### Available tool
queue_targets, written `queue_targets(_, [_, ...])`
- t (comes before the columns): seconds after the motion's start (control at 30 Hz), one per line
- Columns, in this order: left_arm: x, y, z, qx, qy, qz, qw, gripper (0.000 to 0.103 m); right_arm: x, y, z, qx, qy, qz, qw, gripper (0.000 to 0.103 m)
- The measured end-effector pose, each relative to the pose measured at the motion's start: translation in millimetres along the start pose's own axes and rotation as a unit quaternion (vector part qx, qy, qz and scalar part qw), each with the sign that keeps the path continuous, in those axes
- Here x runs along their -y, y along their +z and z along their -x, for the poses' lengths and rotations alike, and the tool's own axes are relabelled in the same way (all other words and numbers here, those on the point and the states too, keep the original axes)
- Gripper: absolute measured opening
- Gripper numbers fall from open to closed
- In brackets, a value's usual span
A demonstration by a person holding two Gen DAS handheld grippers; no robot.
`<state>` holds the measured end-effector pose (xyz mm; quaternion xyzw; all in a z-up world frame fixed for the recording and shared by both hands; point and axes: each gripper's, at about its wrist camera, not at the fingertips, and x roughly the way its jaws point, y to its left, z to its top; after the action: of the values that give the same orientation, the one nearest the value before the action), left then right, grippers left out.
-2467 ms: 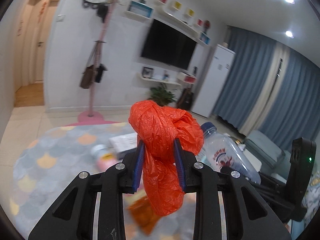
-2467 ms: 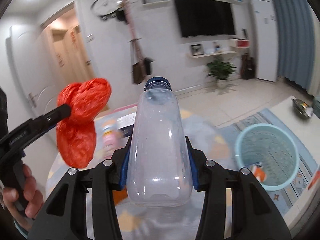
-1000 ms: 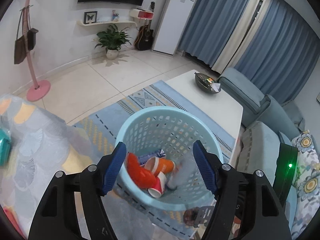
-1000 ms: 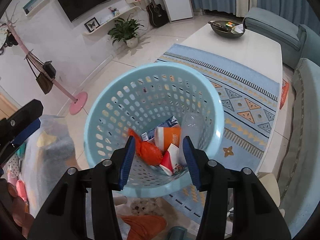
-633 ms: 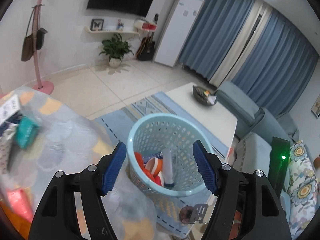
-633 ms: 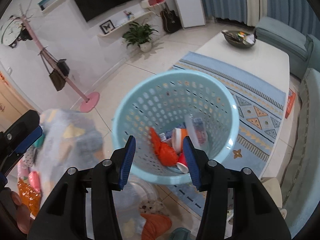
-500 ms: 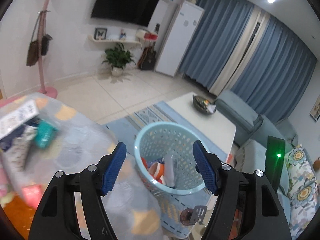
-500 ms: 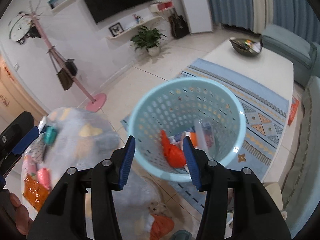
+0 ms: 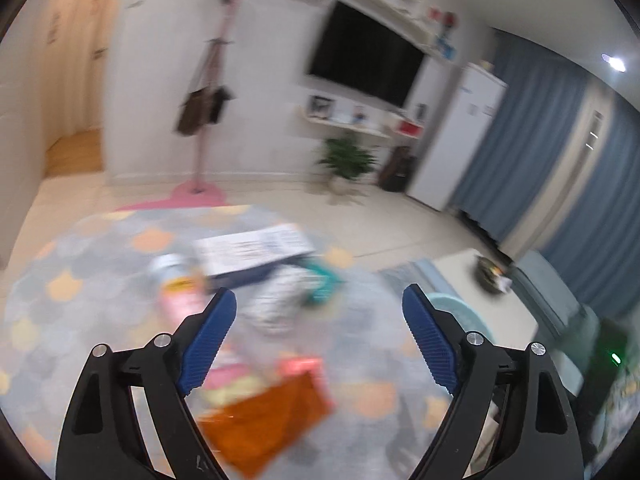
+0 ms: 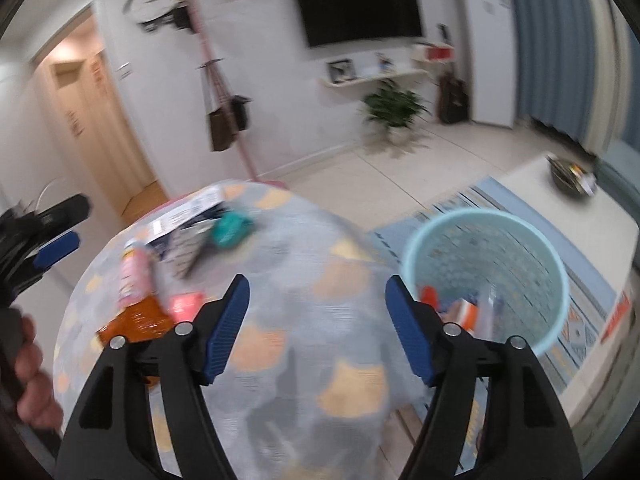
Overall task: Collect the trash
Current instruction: 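Grasp the pink drink bottle with left gripper while right grasps orange snack bag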
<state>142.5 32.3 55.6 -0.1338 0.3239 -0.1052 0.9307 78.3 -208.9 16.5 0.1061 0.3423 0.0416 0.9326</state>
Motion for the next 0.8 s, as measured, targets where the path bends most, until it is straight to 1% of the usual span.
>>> queue_targets(0.1, [-43, 6, -7, -0.020, 0.022, 0.047, 0.9985, 0.084, -29, -6, -5, -0.006, 0.026, 0.024, 0.999, 0.070])
queue_targets(0.2, [-78, 4, -22, -0.046, 0.045, 0.086, 0.9942, 0.084, -56, -20, -11, -0.017, 0.051, 0.040, 0.998, 0.073])
queue_targets(0.23, [-88, 4, -30, -0.056, 0.045, 0.099, 0.9925, 0.084, -64, -26, -13, -0.021, 0.058, 0.043, 0.997, 0.075])
queue_targets(0.33, [-106, 0, -49, -0.088, 0.033, 0.120, 0.9883, 0.084, -87, -44, -18, -0.034, 0.081, 0.058, 0.994, 0.075])
queue_targets(0.4, [-110, 0, -56, -0.096, 0.032, 0.121, 0.9874, 0.084, -103, -56, -18, -0.042, 0.091, 0.073, 0.992, 0.075])
queue_targets(0.53, [-109, -2, -73, -0.119, 0.019, 0.107, 0.9869, 0.084, -129, -74, -26, -0.063, 0.099, 0.103, 0.988, 0.075])
queue_targets(0.63, [-105, -6, -88, -0.141, 0.031, 0.084, 0.9859, 0.081, -135, -82, -29, -0.071, 0.098, 0.103, 0.987, 0.075])
queue_targets(0.7, [-106, -8, -94, -0.153, 0.031, 0.078, 0.9847, 0.071, -132, -80, -31, -0.075, 0.098, 0.096, 0.988, 0.075])
queue_targets(0.77, [-109, -12, -100, -0.165, 0.024, 0.080, 0.9828, 0.063, -129, -78, -33, -0.077, 0.096, 0.088, 0.988, 0.075])
queue_targets(0.8, [-112, -13, -99, -0.164, 0.018, 0.082, 0.9830, 0.062, -127, -77, -34, -0.078, 0.096, 0.085, 0.989, 0.075])
